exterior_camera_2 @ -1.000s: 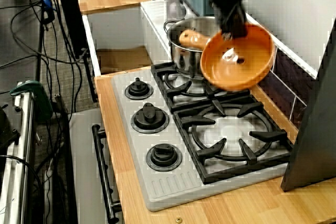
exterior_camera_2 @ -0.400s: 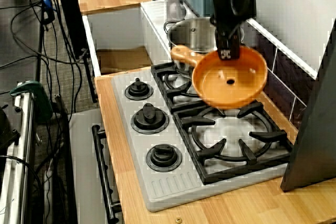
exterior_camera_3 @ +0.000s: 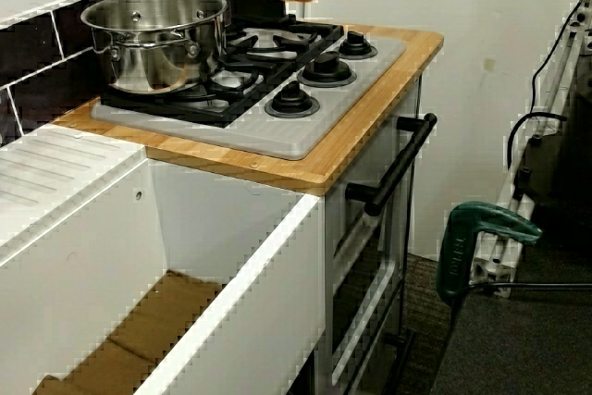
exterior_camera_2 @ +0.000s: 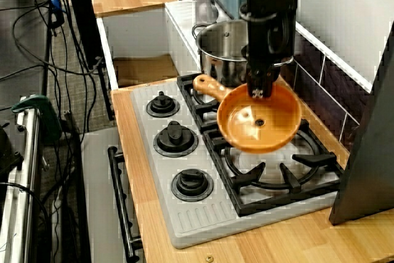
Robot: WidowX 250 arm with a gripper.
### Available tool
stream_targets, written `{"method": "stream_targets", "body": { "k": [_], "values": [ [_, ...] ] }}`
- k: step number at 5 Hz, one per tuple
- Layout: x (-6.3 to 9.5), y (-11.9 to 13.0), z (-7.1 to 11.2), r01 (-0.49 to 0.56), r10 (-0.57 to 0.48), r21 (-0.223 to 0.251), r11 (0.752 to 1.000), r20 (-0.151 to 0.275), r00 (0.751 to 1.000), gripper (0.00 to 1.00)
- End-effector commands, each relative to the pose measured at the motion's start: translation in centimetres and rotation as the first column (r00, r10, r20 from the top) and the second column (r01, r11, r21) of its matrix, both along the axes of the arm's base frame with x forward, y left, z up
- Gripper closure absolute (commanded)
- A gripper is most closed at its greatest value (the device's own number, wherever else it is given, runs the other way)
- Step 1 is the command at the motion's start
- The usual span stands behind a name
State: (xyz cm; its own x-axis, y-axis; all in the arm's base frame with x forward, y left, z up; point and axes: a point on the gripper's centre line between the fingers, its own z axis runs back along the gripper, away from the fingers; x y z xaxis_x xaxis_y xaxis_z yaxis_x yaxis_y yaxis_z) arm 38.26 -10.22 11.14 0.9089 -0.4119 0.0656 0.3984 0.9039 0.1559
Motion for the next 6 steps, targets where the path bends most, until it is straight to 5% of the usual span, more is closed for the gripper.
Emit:
{"method": "stream_targets", "body": {
  "k": [1, 3, 4, 6],
  "values": [
    [-0.7, 0.2, 0.1, 0.003, -0.003, 0.003, 1.000, -0.008, 1.000, 1.00],
    [-0.9, 0.0, -0.7, 0.004, -0.004, 0.016, 1.000, -0.028, 1.000, 0.98],
    [-1.1, 0.0, -0.5, 0.008, -0.009, -0.007, 1.000, -0.049, 0.999, 0.00],
    [-1.6, 0.1, 1.4, 0.004, -0.005, -0.063, 0.998, -0.026, 1.000, 0.00]
  ]
}}
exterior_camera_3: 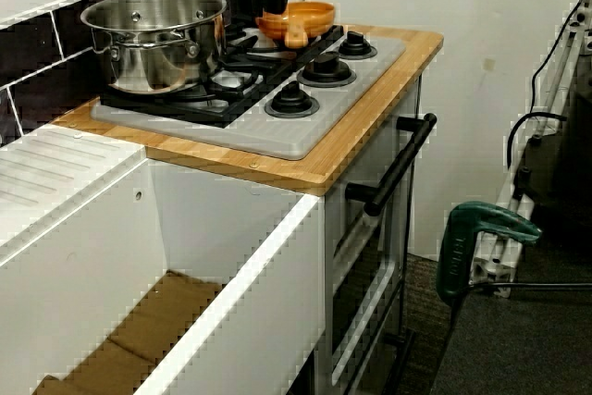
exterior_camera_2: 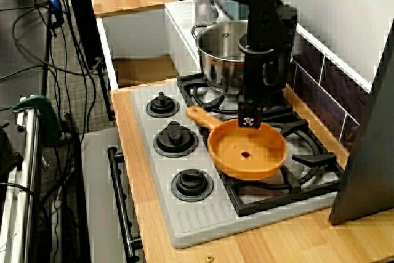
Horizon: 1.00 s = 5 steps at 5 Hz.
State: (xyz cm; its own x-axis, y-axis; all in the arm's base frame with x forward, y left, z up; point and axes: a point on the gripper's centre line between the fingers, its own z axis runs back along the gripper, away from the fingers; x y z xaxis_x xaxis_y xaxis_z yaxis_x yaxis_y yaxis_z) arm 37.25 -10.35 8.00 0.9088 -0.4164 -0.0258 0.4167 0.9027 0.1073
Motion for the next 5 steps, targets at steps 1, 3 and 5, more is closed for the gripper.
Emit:
{"method": "stream_targets", "body": {
  "k": [1, 3, 5],
  "values": [
    [-0.7, 0.7, 5.2, 0.011, -0.005, -0.082, 0.997, 0.075, 0.997, 0.00],
    [-2.5, 1.2, 7.0, 0.096, -0.078, -0.130, 0.987, 0.132, 0.988, 0.00],
    [-4.9, 2.5, 6.7, 0.246, -0.227, -0.123, 0.961, 0.153, 0.962, 0.00]
  ]
}}
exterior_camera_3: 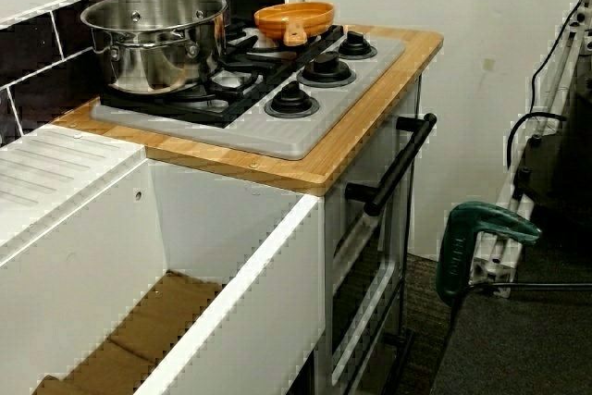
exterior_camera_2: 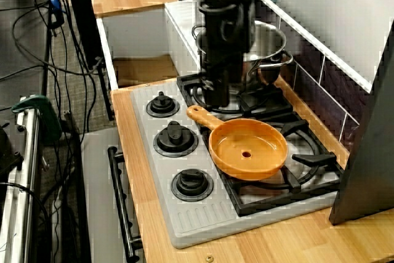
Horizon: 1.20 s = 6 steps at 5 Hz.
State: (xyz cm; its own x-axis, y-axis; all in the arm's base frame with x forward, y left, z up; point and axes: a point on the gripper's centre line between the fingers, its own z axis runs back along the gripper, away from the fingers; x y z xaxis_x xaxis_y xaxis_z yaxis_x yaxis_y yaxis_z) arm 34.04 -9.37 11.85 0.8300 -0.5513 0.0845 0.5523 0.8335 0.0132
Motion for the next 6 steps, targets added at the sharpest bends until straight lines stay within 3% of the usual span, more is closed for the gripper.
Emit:
{"method": "stream_targets", "body": {
  "k": [1, 2, 4, 6],
  "values": [
    [-2.2, 2.5, 1.7, 0.131, -0.129, -0.015, 0.991, 0.078, 0.989, 0.00],
    [-2.3, 2.8, 0.3, 0.149, -0.148, 0.002, 0.989, 0.104, 0.984, 0.00],
    [-2.5, 2.1, -2.0, 0.168, -0.171, 0.036, 0.985, 0.096, 0.981, 0.00],
    [-2.5, 2.1, -2.5, 0.153, -0.156, 0.041, 0.987, 0.088, 0.984, 0.00]
  ]
}}
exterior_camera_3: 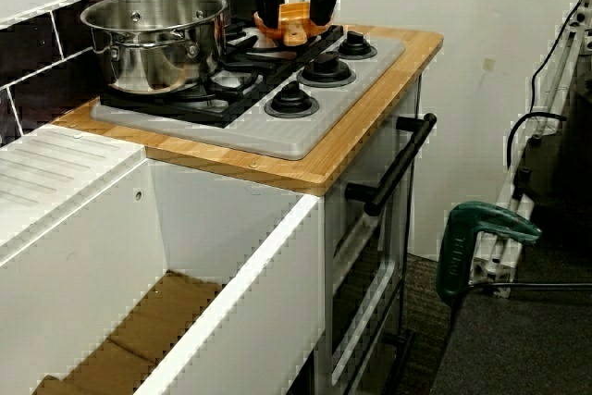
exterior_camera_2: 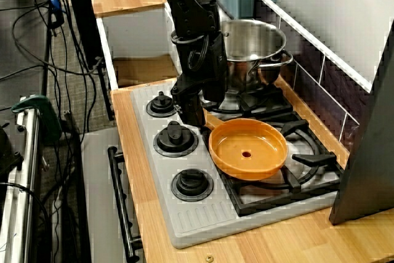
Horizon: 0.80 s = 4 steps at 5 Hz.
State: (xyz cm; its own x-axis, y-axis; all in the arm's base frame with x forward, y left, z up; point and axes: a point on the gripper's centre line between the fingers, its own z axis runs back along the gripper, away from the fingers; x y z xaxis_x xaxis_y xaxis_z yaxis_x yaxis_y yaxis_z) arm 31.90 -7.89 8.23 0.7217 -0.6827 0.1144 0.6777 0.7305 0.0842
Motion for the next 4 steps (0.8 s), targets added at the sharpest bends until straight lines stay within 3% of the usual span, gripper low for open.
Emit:
{"method": "stream_targets", "body": {
  "k": [1, 3, 4],
  "values": [
    [-0.40, 0.69, 0.53, -0.011, 0.011, 0.008, 1.000, 0.022, 1.000, 0.00],
    [-0.76, 0.61, -0.14, -0.028, 0.027, 0.024, 0.999, 0.025, 0.999, 0.00],
    [-1.05, 0.62, 0.13, -0.024, 0.023, 0.015, 1.000, 0.026, 0.999, 1.00]
  ]
}}
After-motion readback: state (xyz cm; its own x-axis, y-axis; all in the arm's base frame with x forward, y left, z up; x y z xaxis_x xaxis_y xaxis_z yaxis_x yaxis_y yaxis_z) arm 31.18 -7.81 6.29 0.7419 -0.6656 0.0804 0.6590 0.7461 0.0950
